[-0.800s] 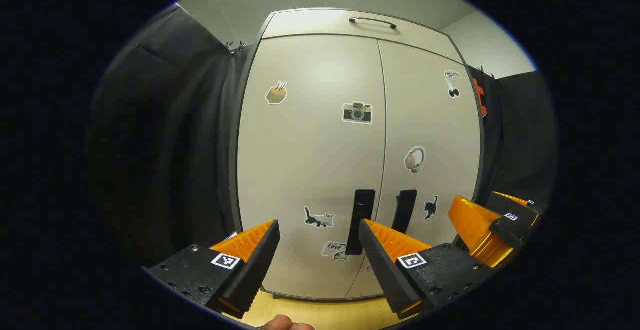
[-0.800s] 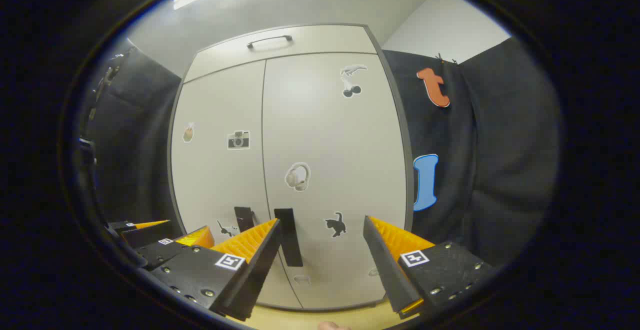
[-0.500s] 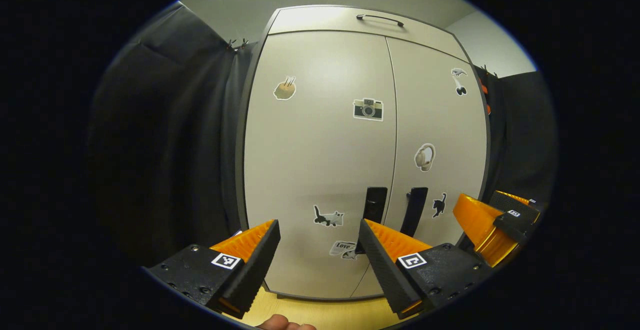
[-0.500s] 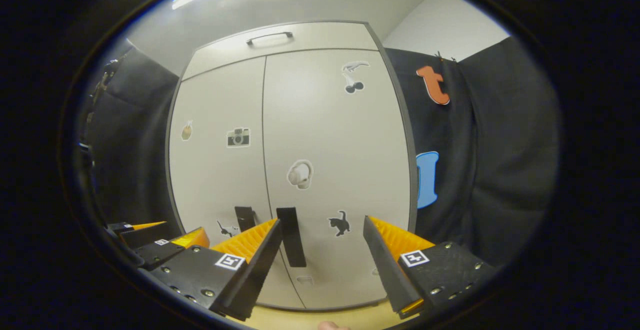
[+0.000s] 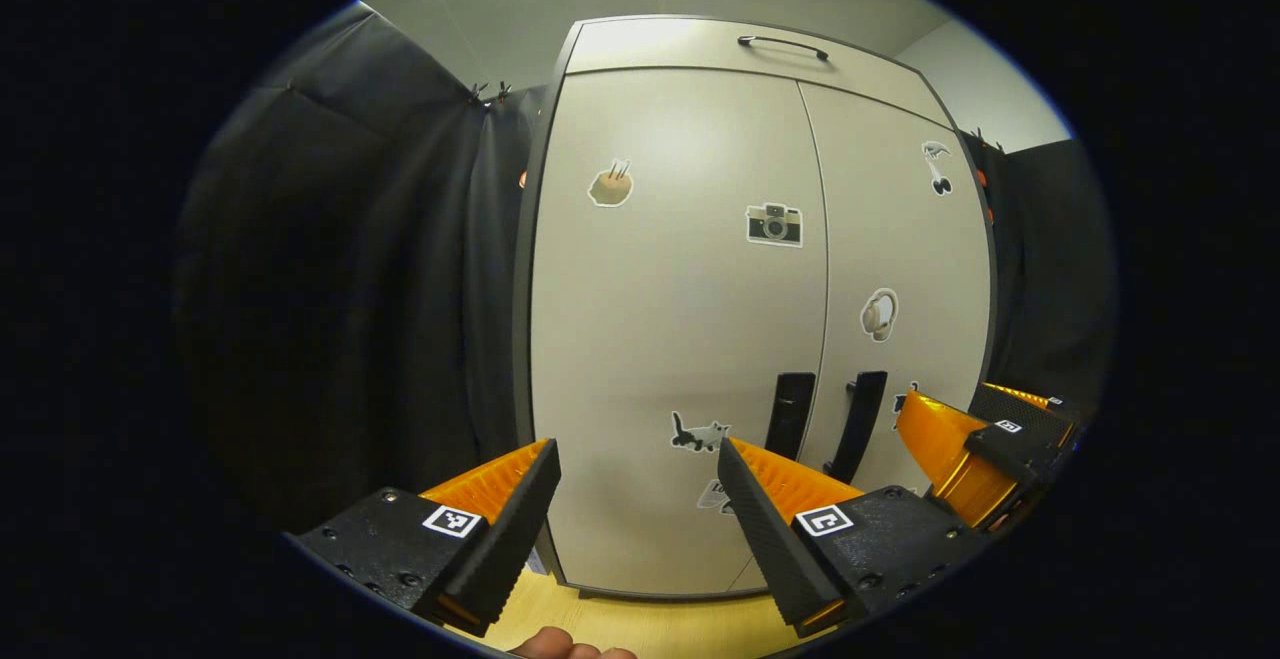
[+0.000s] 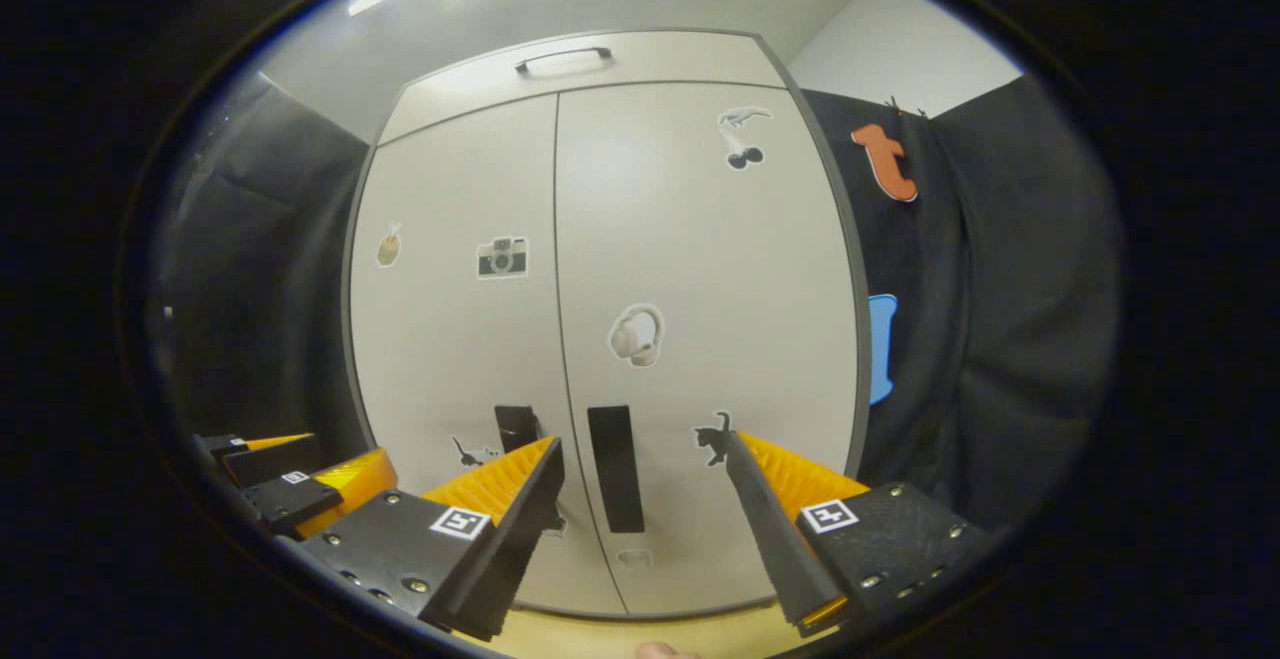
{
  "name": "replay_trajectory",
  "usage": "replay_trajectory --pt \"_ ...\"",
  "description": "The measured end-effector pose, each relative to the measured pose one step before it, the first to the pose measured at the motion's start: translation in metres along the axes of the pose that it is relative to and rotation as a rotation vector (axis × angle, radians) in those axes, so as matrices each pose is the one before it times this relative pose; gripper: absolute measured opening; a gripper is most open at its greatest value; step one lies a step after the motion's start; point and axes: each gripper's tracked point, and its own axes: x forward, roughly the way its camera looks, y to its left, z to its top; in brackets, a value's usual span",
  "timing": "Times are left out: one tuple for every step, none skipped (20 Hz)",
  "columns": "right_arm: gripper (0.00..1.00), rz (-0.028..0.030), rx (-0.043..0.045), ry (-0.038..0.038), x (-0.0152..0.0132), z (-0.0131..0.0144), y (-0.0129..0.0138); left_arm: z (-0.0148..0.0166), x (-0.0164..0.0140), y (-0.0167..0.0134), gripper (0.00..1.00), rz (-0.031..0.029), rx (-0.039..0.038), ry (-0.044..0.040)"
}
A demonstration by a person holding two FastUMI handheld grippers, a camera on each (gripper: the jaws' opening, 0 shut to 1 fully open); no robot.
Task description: Open the right door of the double-door shoe cabinet with the right hand, and open the left door with the left hand.
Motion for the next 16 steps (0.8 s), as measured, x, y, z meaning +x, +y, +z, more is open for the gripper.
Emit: replay_trajectory --pt "0.94 0.00418 -0.00207 0.00799 0.00226 -0.00293 0.00266 -0.00034 -0.00145 0.00424 0.99 0.00689 0.00065 0.00097" --pt "0.94 0.00192 -0.00140 0.00687 0.00286 -0.00188 0.00169 0.00039 -0.00131 0.00495 0.99 0.00893 0.00126 0.00077" --pt "0.94 0.00247 -0.00181 0.00334 0.00326 -0.00115 0.00183 0.00002 -0.00126 0.00550 0.99 0.01017 0.00088 -0.00070" --pt "0.94 0.00368 -0.00265 0.00245 0.00281 -0.00130 0.00213 0.00000 -0.00120 0.00539 0.99 0.01106 0.00060 0.00111" --pt "0.94 0.00217 -0.00278 0.00217 0.00365 -0.00089 0.00178 -0.00083 -0.00178 0.00590 0.98 0.01212 0.00122 0.00129" --pt "0.94 0.00291 -0.00432 0.00157 0.00285 -0.00100 0.00169 -0.00001 -0.00091 0.00605 0.99 0.01325 0.00086 0.00080" --pt "0.94 0.00079 -0.00569 -0.00192 0.00313 -0.00052 0.00146 -0.00070 -0.00190 0.00596 0.98 0.01281 0.00011 0.00141" --pt "0.94 -0.00293 -0.00733 -0.00290 0.00331 -0.00061 0.00001 -0.00102 -0.00133 0.00530 0.98 0.01071 -0.00002 0.00410" --pt "0.94 -0.00572 -0.00799 -0.00087 0.00448 -0.00184 0.00003 -0.00116 -0.00124 0.00557 0.98 0.01197 -0.00001 0.00401" --pt "0.97 -0.00776 -0.00590 -0.00004 0.00477 -0.00156 -0.00211 0.00006 -0.00162 0.00561 0.98 0.01079 -0.00001 0.00110" --pt "0.94 -0.00969 -0.00524 0.00199 0.00575 -0.00171 -0.00200 -0.00082 -0.00142 0.00418 0.98 0.00912 0.00007 0.00177" --pt "0.94 -0.01006 -0.00403 0.00485 0.00502 -0.00269 -0.00281 0.00004 -0.00169 0.00415 0.98 0.00771 0.00027 0.00277" --pt "0.94 -0.00884 -0.00202 0.00667 0.00567 -0.00202 -0.00277 -0.00086 -0.00167 0.00426 0.98 0.00887 0.00004 0.00208" --pt "0.97 -0.00735 -0.00133 0.00579 0.00516 -0.00265 -0.00322 -0.00007 -0.00182 0.00434 0.98 0.01004 -0.00023 0.00105" --pt "0.97 -0.00542 -0.00046 0.00431 0.00427 -0.00102 -0.00148 -0.00093 -0.00175 0.00495 0.98 0.01167 0.00150 0.00240" --pt "0.94 -0.00420 -0.00036 0.00326 0.00280 -0.00113 -0.00076 -0.00017 -0.00077 0.00377 0.98 0.01042 0.00161 0.00175"
